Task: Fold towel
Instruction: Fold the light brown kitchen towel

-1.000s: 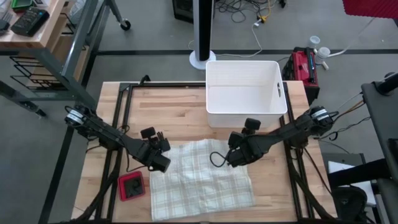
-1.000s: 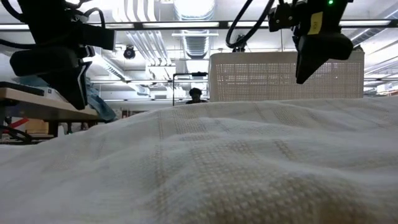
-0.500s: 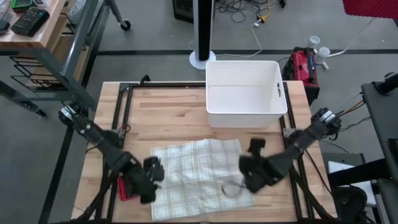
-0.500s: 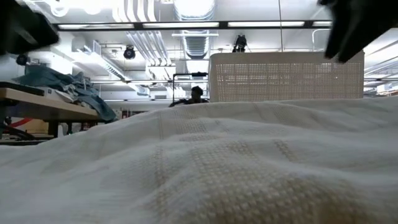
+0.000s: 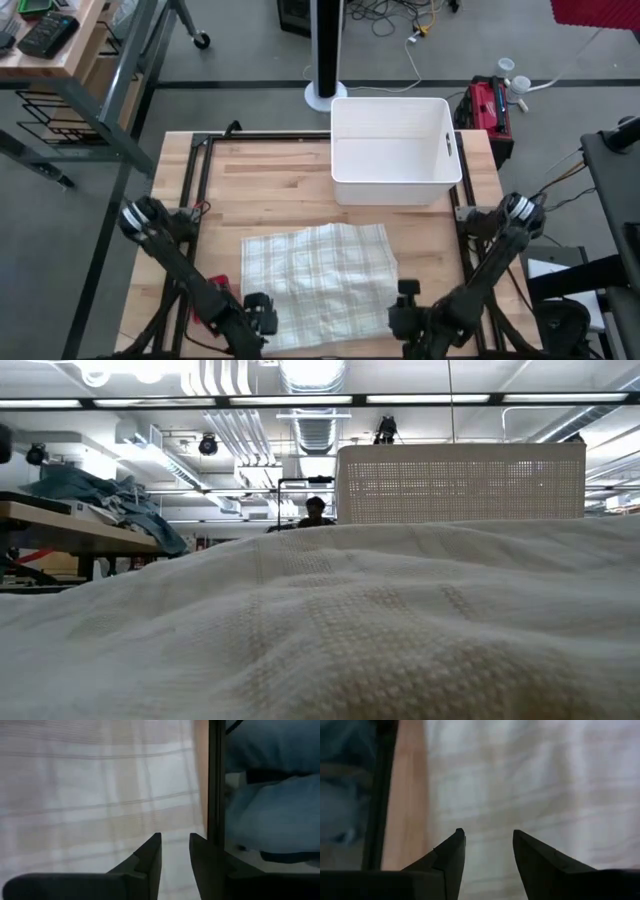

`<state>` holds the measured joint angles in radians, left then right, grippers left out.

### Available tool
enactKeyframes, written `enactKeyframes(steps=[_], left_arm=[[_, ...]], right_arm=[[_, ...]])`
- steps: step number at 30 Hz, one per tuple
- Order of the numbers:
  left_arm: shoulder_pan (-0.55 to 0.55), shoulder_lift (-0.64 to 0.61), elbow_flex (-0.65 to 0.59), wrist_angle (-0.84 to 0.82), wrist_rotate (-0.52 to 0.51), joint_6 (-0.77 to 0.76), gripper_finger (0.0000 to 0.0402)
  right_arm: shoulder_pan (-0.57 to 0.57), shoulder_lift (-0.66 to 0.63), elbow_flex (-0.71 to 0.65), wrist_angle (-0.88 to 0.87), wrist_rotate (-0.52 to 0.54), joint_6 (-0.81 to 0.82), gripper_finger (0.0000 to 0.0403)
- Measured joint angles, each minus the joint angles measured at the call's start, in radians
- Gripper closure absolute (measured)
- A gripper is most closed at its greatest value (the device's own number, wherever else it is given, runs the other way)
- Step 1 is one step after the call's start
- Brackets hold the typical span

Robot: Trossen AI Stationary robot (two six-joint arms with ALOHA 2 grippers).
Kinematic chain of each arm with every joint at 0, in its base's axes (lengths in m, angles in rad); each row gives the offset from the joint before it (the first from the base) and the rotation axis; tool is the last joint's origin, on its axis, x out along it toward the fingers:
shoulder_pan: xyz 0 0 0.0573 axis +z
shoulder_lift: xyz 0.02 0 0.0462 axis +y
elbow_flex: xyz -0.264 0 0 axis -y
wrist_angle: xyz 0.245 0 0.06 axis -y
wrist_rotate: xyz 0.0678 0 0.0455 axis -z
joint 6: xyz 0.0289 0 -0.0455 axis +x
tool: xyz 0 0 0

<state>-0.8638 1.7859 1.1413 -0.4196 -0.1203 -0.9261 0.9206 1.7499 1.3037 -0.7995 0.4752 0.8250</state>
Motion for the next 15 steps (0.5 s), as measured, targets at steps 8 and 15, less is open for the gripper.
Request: enactKeyframes(steps=[8,15], left_arm=[[-0.016,0.164,0.159,-0.189,-0.005,-0.001,0.0268],[-0.018,0.247,0.180,-0.246,-0.056,-0.038,0.0243]], right_arm=[[0.073,0.191,0.053,0.028,-0.065,0.075,0.0236],[0.081,0.338,0.148,-0.059,-0.112,0.112,0.0229]])
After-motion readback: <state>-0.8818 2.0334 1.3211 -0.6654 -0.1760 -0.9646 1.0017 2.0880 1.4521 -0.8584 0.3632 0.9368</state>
